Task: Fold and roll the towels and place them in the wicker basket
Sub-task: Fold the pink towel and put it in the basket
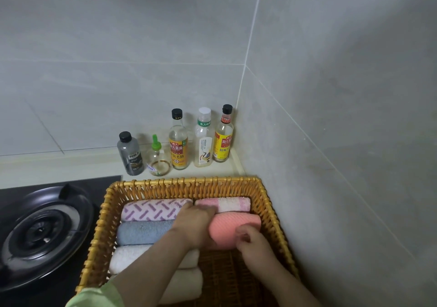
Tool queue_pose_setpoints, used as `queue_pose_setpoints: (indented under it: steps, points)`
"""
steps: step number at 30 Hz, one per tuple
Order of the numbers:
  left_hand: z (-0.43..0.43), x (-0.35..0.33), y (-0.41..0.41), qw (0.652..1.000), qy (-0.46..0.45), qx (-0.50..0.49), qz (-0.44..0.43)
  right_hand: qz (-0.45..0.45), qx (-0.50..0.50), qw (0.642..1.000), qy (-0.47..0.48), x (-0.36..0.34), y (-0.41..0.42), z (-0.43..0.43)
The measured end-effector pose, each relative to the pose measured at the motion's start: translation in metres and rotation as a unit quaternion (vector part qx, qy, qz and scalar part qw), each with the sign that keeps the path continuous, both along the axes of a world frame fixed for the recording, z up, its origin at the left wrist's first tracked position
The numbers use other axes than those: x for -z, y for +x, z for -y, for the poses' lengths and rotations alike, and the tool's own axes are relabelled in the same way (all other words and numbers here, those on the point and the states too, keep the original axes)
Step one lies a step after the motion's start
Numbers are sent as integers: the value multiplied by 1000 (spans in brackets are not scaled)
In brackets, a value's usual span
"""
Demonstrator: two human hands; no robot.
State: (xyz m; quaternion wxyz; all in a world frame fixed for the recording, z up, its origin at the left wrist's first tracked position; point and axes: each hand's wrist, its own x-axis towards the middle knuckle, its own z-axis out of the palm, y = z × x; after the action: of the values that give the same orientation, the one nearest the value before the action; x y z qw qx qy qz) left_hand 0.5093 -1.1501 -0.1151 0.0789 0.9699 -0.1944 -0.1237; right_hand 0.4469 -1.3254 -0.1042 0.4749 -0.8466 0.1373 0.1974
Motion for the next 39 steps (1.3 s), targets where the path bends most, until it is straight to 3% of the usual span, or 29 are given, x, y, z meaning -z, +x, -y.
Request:
queue_pose_setpoints:
  steps: [3, 5, 6, 8, 9, 10, 11, 13, 16, 19, 22, 26, 28, 30, 31, 33, 35, 39]
  points:
    - [-4, -12, -17, 997, -48, -55, 18, -26, 24, 997, 72, -3, 8, 5]
    - [3, -17, -44, 961, -196, -184, 63, -38, 42, 992, 114, -3, 10, 8]
    - [11, -22, -59, 901, -318, -295, 23, -42, 51, 990, 124, -4, 8, 10]
    - [32, -30, -78, 672, -530, -486, -177, -55, 71, 986, 139, -4, 7, 11]
    - [40, -30, -81, 554, -589, -523, -267, -62, 84, 984, 145, -3, 8, 10]
    - [45, -28, -81, 473, -619, -531, -333, -72, 99, 981, 150, -1, 11, 9]
    - [49, -29, -78, 415, -631, -537, -377, -90, 116, 978, 152, -2, 14, 8]
    - [51, -30, -68, 362, -648, -536, -401, -163, 156, 966, 127, -6, 19, 5]
    - [52, -27, -53, 340, -666, -539, -386, -213, 208, 939, 174, -3, 14, 7]
    - [54, -18, -50, 363, -674, -520, -380, -236, 257, 896, 275, 7, 12, 10]
    - [52, -11, -52, 366, -693, -491, -381, -199, 313, 848, 380, 9, 22, 7]
    - [53, -7, -52, 331, -721, -472, -384, -178, 291, 851, 400, 11, 26, 5]
    - [53, -4, -50, 319, -725, -480, -377, -184, 225, 910, 296, 8, 23, 2]
    - [54, -1, -48, 314, -726, -489, -368, -128, 88, 986, 61, 0, 16, 3]
    - [55, -1, -48, 308, -727, -493, -365, -53, 12, 996, -78, -1, 14, 6]
    - [56, 0, -47, 301, -723, -511, -353, 119, -129, 945, -276, -7, 10, 10]
    - [56, 1, -46, 305, -718, -525, -341, 214, -203, 898, -327, -13, 14, 8]
    - [55, 0, -44, 286, -722, -539, -327, 234, -304, 835, -395, -19, 44, 10]
